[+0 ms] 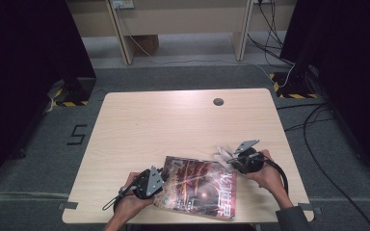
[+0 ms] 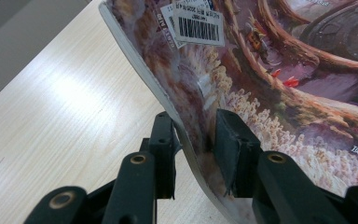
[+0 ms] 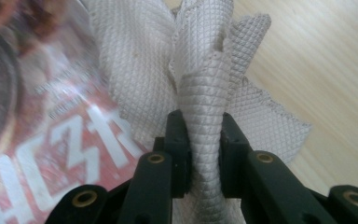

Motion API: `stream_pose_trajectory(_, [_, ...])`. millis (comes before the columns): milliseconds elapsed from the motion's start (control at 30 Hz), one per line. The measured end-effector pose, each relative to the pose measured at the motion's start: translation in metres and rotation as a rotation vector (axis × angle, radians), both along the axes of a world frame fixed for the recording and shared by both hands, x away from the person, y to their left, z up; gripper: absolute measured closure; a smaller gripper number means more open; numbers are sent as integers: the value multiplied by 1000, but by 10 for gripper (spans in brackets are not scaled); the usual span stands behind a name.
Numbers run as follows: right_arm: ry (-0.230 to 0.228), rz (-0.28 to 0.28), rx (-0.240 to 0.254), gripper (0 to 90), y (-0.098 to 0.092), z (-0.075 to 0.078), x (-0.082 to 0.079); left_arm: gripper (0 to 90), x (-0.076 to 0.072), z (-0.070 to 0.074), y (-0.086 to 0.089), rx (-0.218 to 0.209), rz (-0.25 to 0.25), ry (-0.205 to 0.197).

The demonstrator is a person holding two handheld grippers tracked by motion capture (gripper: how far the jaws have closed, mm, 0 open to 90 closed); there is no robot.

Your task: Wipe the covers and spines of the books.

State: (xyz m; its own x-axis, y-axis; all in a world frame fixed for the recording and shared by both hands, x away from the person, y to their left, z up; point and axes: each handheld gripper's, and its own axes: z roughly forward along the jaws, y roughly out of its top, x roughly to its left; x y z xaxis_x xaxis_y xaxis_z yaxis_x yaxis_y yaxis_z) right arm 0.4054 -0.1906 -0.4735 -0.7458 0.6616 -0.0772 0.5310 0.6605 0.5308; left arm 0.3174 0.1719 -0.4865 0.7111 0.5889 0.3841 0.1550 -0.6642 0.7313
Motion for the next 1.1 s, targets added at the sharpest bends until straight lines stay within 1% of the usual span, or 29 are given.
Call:
stream_pose_trajectory(100, [7, -24, -9, 780, -10, -2, 3, 684, 0, -1, 1, -9, 2, 4])
stream_pose_trajectory(167, [17, -28, 3, 783, -13, -4, 4, 684, 0, 0, 1, -4, 2, 2])
stream_pose_trajectory(267, [15, -8, 3, 786, -11, -4, 4, 684, 0, -1, 1, -5, 3, 2])
stream_pose_trajectory(300, [7, -14, 7, 787, -10, -3, 3, 683, 0, -1, 1, -7, 4, 4])
stream_pose_trajectory(333, [12, -19, 22, 788, -10, -2, 3, 683, 0, -1, 1, -7, 3, 3])
stream_pose_trajectory(367, [9, -7, 32, 788, -11, -1, 3, 683, 0, -1, 1, -5, 3, 2])
stream_pose_trajectory(433, [-2, 7, 43, 788, -8, 1, 1, 683, 0, 0, 0, -2, 4, 1])
stream_pose_trajectory(567, [-34, 28, 44, 789, 0, 6, -1, 682, 0, -1, 0, -2, 3, 1])
stream_pose_trajectory(633, [-38, 46, 56, 789, 4, 8, -3, 682, 0, -1, 0, 0, 4, -3])
stream_pose_trajectory(733, [-43, 71, 95, 790, 13, 10, -5, 682, 1, -2, 0, -3, 5, 2])
stream_pose_trajectory(800, [-57, 82, 113, 790, 19, 12, -7, 682, 0, -1, 0, 0, 3, -1])
stream_pose_trajectory(833, [-56, 93, 117, 789, 22, 14, -8, 682, 0, -1, 0, 0, 3, -1])
stream_pose_trajectory(900, [-64, 96, 98, 790, 26, 14, -9, 682, 0, -2, 0, -4, 5, 1])
stream_pose_trajectory(967, [-63, 82, 84, 791, 25, 13, -8, 682, 0, -1, 0, -2, 3, -2])
stream_pose_trajectory(1033, [-50, 65, 64, 791, 20, 11, -5, 683, 0, 0, 0, 2, 2, -2])
stream_pose_trajectory(1100, [-28, 42, 58, 790, 13, 7, -3, 683, 0, -1, 0, -2, 4, -2])
